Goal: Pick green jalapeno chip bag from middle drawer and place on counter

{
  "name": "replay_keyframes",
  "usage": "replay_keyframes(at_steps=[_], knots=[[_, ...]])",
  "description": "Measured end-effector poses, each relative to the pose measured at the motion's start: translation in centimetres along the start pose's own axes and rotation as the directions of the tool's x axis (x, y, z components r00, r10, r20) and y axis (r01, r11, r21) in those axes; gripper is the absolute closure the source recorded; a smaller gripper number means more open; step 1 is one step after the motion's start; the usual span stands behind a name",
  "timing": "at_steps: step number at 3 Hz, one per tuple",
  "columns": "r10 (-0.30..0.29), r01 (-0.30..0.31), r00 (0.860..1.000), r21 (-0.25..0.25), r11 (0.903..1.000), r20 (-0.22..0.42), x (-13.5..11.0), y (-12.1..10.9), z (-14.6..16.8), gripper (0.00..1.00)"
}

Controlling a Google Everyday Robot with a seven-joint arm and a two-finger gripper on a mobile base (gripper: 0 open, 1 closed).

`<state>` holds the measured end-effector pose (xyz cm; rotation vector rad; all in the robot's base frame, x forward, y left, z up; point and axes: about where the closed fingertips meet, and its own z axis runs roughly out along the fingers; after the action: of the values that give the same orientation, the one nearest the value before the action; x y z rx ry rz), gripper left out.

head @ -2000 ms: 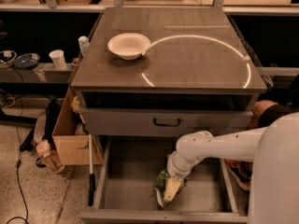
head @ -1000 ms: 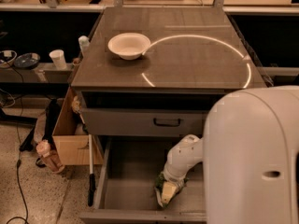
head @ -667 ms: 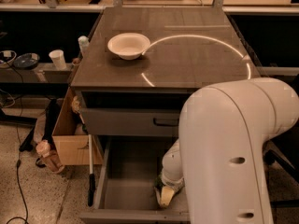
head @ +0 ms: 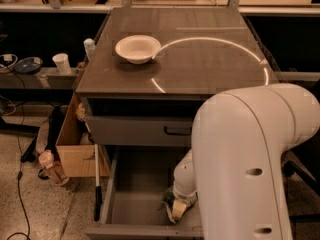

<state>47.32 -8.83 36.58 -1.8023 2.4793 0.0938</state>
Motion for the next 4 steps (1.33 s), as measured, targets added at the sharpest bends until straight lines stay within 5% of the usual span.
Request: replay_keyframes(at_steps=[3, 4], knots=[[0.000, 0.000, 1.000, 0.000, 1.0000, 0.000, 0.00, 0.01, 0.01, 0.88], [0.000, 0.000, 1.000, 0.000, 1.0000, 0.000, 0.00, 0.01, 0.01, 1.00]])
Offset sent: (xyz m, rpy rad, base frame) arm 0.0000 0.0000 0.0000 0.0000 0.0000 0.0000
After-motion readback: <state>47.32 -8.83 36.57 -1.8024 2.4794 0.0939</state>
